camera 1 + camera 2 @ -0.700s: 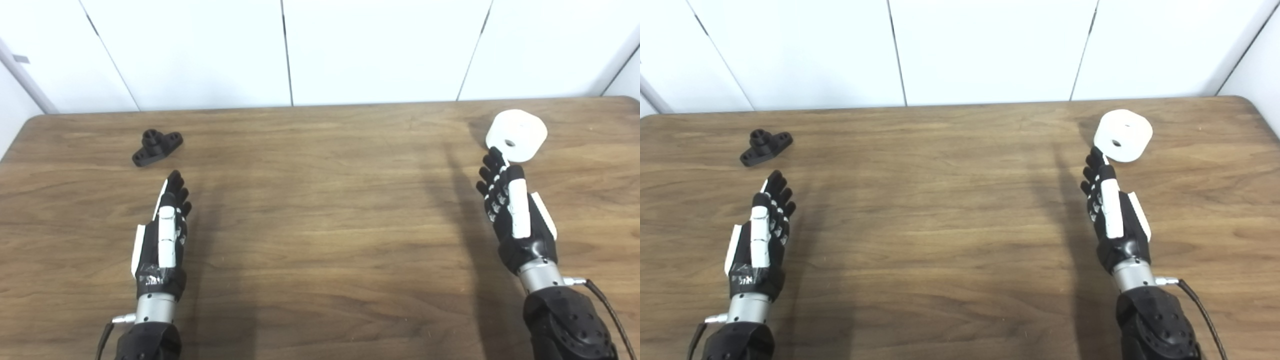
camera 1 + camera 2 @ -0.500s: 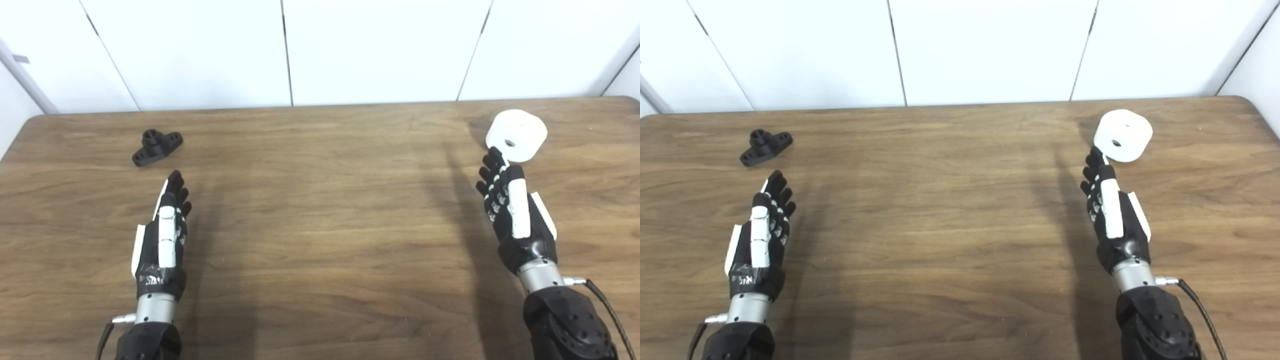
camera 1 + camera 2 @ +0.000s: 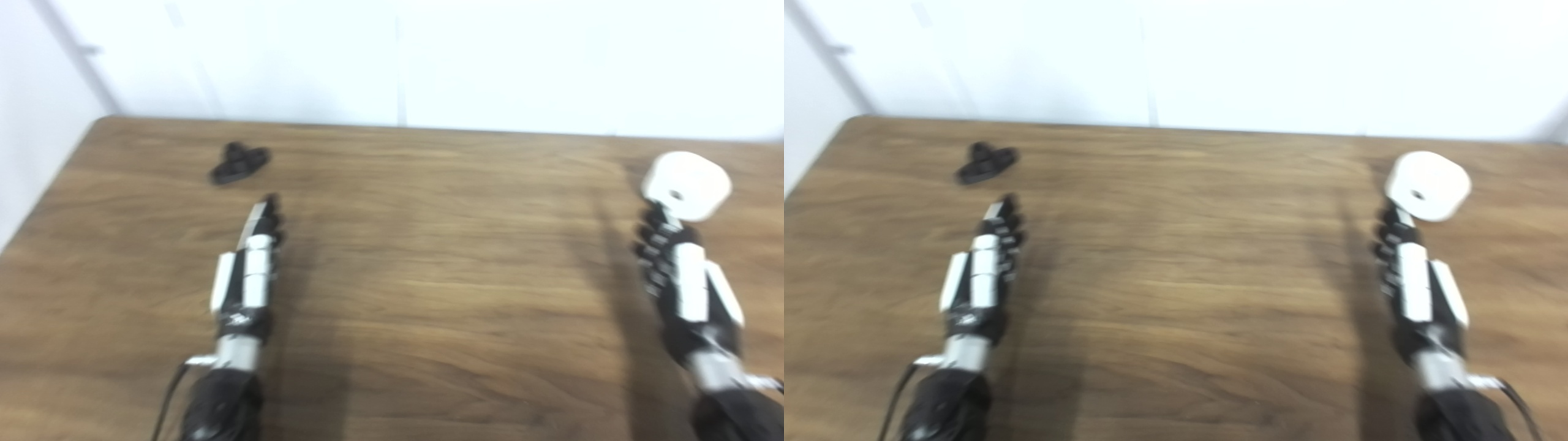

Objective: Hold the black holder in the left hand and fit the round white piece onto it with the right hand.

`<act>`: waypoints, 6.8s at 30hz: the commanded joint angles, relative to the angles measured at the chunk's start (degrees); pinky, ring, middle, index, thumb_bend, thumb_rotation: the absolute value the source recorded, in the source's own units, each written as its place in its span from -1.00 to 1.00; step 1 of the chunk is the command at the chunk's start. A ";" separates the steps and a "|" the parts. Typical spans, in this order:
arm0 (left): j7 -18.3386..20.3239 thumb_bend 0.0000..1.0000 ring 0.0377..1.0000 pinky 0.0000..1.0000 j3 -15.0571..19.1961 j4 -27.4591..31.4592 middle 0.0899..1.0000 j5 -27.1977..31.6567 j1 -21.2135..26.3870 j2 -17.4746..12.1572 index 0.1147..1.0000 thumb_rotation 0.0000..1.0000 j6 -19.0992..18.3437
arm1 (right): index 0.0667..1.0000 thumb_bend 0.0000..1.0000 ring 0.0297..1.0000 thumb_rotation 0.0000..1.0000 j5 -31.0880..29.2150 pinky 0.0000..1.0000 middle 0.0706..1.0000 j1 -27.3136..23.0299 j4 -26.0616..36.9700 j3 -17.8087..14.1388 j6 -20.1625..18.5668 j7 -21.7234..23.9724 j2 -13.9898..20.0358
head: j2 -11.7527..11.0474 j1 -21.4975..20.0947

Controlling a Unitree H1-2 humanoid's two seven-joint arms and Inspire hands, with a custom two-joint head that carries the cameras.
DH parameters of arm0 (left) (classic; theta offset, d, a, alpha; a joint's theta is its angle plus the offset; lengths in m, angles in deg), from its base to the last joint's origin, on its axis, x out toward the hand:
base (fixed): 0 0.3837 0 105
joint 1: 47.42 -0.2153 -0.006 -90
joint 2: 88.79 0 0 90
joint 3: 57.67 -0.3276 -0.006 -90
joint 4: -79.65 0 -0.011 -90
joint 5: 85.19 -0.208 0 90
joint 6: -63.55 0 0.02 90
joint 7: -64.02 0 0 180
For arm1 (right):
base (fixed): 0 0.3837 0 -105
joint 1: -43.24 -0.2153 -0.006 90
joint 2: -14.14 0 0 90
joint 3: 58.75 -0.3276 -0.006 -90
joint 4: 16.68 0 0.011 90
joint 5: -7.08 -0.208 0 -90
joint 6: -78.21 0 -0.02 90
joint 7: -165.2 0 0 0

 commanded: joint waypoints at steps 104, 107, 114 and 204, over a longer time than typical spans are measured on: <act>-7.86 0.91 1.00 1.00 -3.51 -35.76 1.00 -39.44 37.05 -25.86 0.57 -0.19 -18.99 | 1.00 0.12 1.00 1.00 -0.21 1.00 1.00 1.92 -1.08 2.33 7.57 1.50 -0.70 | -12.04 -0.41; -7.59 0.91 1.00 1.00 -4.71 -37.54 1.00 -39.22 37.95 -26.34 0.58 -0.18 -19.06 | 1.00 0.11 1.00 1.00 -0.14 1.00 1.00 2.05 -0.62 2.28 7.16 1.15 -0.84 | -11.97 -0.39; -6.38 0.93 1.00 1.00 -7.00 -41.05 1.00 -38.42 39.84 -27.32 0.58 -0.20 -19.87 | 1.00 0.13 1.00 1.00 0.37 1.00 1.00 2.41 0.27 2.34 6.27 0.77 -1.04 | -11.83 -0.68; -5.77 0.04 0.91 0.89 -11.51 -51.22 0.62 -31.80 39.53 -26.96 -0.16 -0.91 -12.22 | 1.00 0.09 1.00 1.00 -1.65 1.00 1.00 3.60 2.94 1.38 4.57 0.80 -1.78 | -10.10 -2.19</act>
